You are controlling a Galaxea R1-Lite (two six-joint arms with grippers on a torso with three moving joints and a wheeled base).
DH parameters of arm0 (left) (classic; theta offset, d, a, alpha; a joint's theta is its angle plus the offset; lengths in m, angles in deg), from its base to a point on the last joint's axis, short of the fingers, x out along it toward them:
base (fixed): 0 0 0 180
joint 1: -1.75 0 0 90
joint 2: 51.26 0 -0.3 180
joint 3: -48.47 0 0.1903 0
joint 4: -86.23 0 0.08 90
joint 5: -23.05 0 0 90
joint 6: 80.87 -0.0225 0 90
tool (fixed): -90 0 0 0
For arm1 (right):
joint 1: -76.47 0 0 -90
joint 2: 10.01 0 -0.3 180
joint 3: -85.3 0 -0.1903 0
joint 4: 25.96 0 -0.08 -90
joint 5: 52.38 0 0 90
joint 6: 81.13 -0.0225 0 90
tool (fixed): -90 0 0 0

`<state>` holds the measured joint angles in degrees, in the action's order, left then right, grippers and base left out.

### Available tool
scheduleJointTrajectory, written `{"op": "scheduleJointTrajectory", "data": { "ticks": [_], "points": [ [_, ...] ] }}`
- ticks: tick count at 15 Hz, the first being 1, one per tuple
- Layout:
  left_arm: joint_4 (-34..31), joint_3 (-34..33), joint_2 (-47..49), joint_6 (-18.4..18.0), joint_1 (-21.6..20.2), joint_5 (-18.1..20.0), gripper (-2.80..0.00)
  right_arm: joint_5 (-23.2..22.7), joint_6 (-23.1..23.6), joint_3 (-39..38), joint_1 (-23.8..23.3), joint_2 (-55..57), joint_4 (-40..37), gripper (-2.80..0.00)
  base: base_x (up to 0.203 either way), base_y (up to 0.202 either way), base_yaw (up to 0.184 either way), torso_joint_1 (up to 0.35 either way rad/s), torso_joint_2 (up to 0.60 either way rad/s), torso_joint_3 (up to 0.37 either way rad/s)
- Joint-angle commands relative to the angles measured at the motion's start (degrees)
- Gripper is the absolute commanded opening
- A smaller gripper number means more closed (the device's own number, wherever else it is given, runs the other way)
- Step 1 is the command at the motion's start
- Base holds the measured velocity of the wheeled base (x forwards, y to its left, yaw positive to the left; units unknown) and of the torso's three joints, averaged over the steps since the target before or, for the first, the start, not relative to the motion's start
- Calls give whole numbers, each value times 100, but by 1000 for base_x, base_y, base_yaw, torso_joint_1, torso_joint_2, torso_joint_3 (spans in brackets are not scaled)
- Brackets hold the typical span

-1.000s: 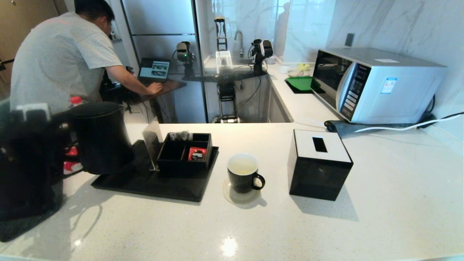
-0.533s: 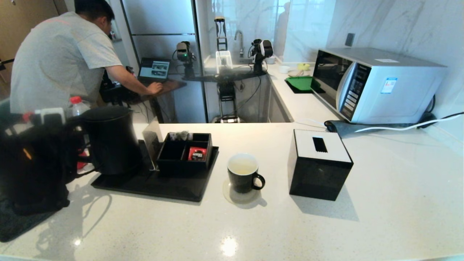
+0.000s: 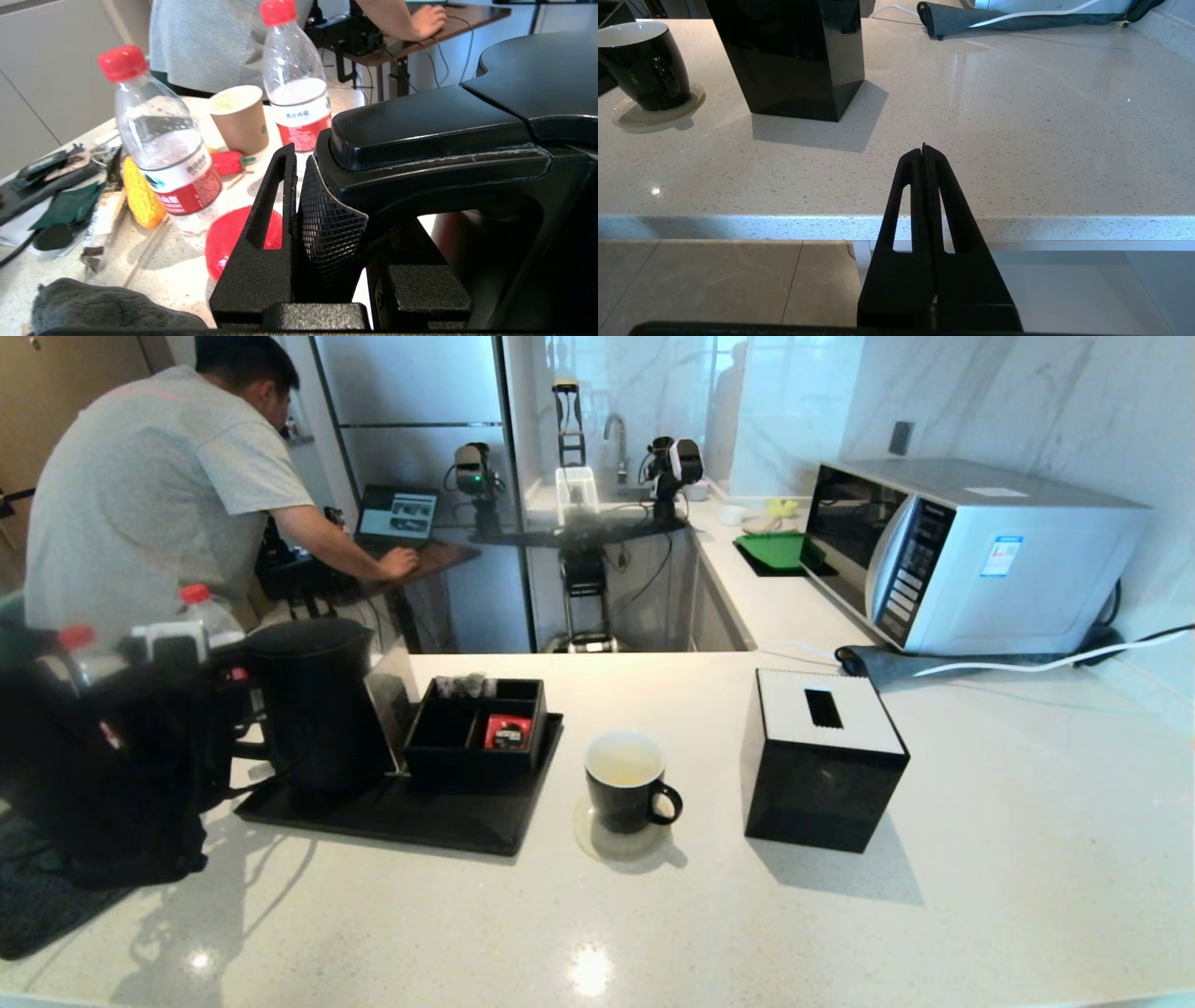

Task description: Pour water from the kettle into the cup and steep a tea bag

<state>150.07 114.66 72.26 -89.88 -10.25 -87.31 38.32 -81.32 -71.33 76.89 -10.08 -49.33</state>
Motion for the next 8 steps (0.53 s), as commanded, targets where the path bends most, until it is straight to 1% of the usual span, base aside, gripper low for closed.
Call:
{"op": "scheduleJointTrajectory", "data": {
  "ticks": [1,8],
  "points": [
    [274,-2,68,-4,5,-12,-280,0,1,0,2,7,0,-280,0,0,0,0,0,0],
    [274,24,204,63,14,6,-280,0,1,4,2,7,0,-280,0,0,0,0,0,0]
  ]
}}
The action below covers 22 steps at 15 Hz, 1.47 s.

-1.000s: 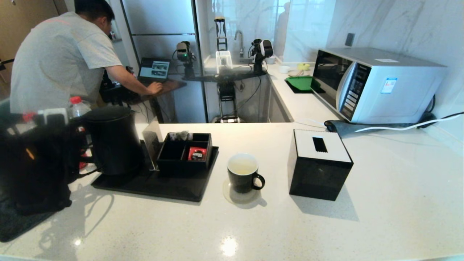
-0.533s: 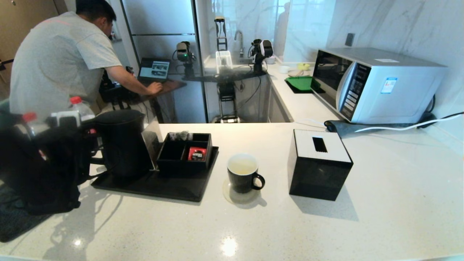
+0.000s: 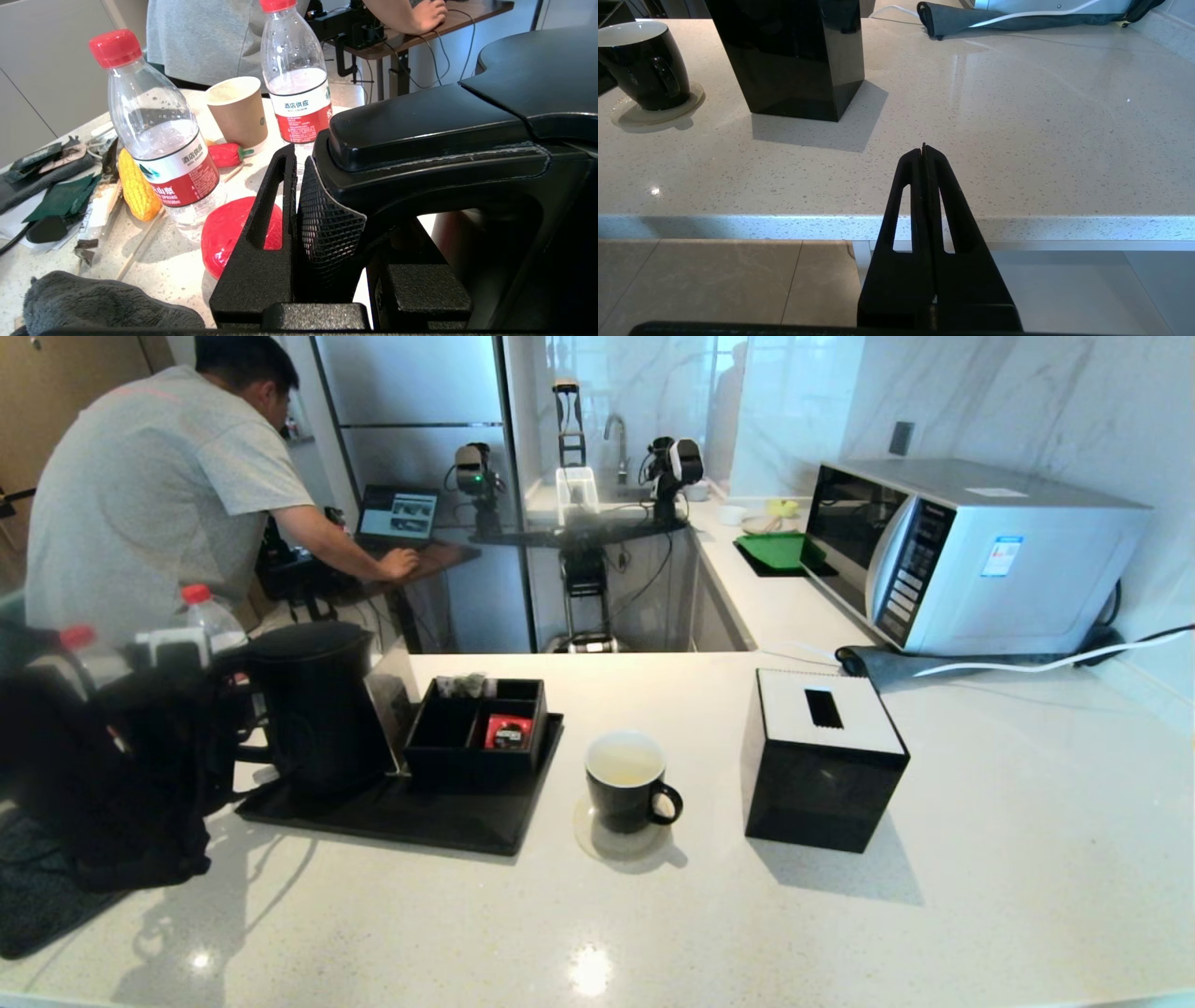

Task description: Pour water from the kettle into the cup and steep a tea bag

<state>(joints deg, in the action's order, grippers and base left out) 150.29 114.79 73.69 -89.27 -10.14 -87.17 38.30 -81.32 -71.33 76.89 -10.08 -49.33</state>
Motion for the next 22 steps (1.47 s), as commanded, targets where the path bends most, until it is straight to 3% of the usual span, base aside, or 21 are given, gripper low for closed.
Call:
{"op": "scheduleJointTrajectory", "data": {
  "ticks": [1,21,22],
  "points": [
    [252,35,71,6,3,-8,-280,2,1,0,2,7,0,-280,0,0,0,0,0,0],
    [252,118,196,115,47,-12,-280,2,1,0,2,7,0,-280,0,0,0,0,0,0],
    [252,108,196,146,47,-8,0,2,1,0,2,7,0,-280,0,0,0,0,0,0]
  ]
}}
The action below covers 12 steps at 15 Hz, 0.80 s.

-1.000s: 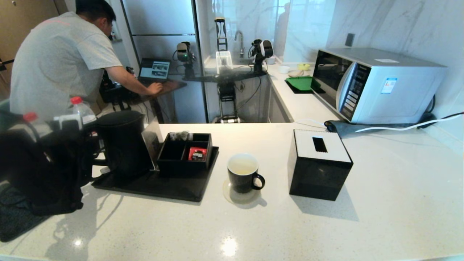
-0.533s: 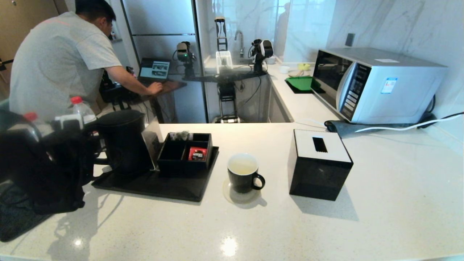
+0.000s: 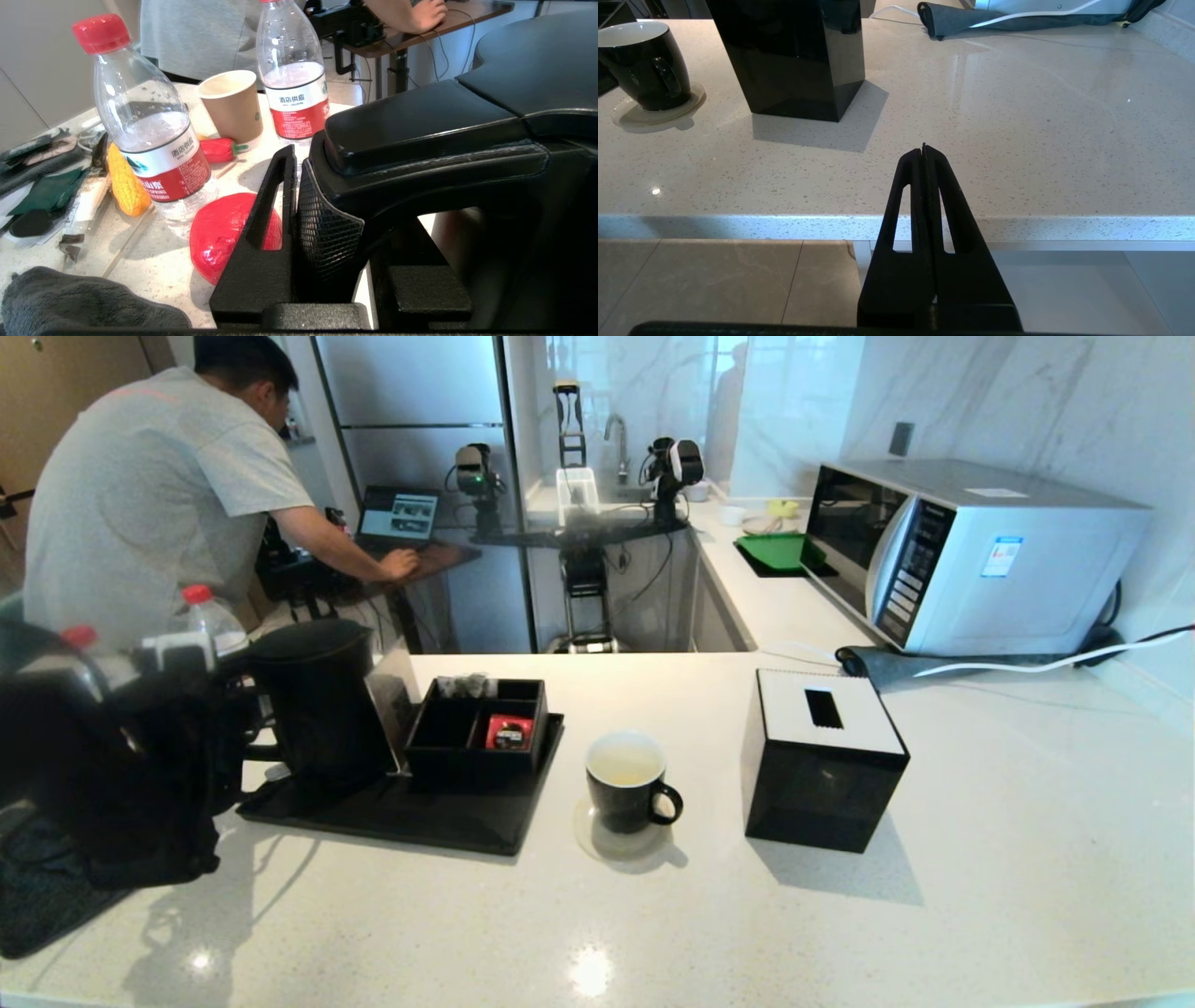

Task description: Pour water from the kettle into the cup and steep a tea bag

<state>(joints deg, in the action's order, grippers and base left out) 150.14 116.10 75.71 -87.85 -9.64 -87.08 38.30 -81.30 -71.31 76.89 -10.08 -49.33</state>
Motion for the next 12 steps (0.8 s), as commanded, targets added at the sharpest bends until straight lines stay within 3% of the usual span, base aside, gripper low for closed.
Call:
{"op": "scheduleJointTrajectory", "data": {
  "ticks": [1,12],
  "points": [
    [267,-23,-19,13,-3,-17,0,2,-1,-2,2,7,0,-280,0,0,0,0,0,0],
    [267,-848,-457,25,15,-17,0,2,-1,-2,2,7,0,-280,0,0,0,0,0,0]
  ]
}}
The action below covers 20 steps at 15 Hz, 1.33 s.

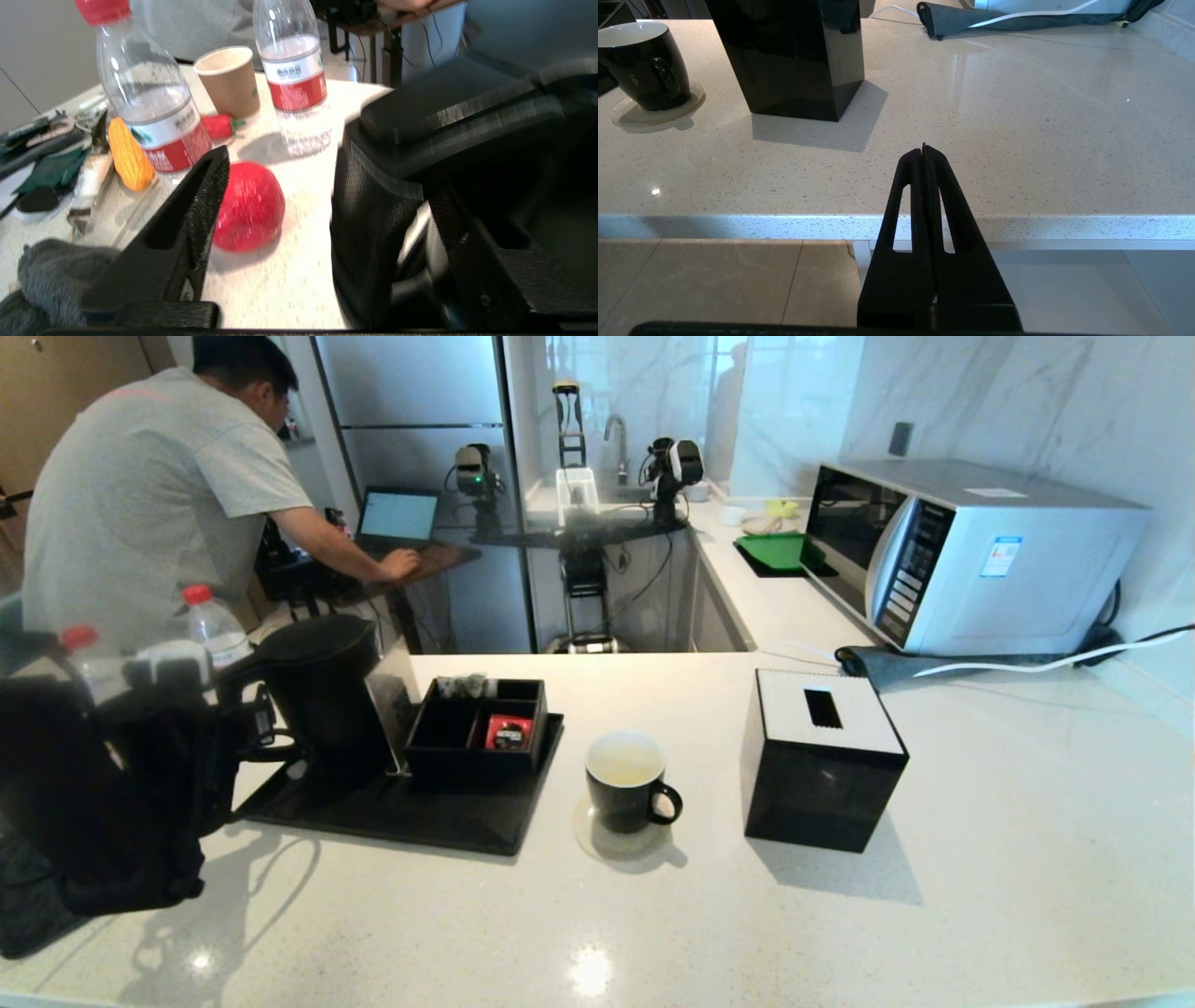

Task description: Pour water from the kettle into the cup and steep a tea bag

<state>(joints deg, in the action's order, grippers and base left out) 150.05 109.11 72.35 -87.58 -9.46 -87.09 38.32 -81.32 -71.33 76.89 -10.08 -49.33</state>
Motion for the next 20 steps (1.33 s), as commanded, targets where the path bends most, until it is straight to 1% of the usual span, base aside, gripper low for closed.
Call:
{"op": "scheduleJointTrajectory", "data": {
  "ticks": [1,12,15,18,19,20],
  "points": [
    [277,-250,-177,1,-3,-16,0,0,1,0,2,7,0,-280,0,0,0,0,0,0],
    [277,-1572,-979,100,217,-16,0,0,1,8,2,7,0,-280,0,0,0,0,0,0],
    [277,-2083,-1320,299,373,-20,0,0,1,4,2,7,0,-280,0,0,0,0,0,0],
    [277,-2476,-1762,362,578,-44,0,0,1,0,2,7,0,-280,0,0,0,0,0,0],
    [277,-2619,-1923,375,638,-59,-280,0,1,6,2,7,0,-280,0,0,0,0,0,0],
    [277,-2732,-2091,380,702,-63,-280,0,1,5,2,7,0,-280,0,0,0,0,0,0]
  ]
}}
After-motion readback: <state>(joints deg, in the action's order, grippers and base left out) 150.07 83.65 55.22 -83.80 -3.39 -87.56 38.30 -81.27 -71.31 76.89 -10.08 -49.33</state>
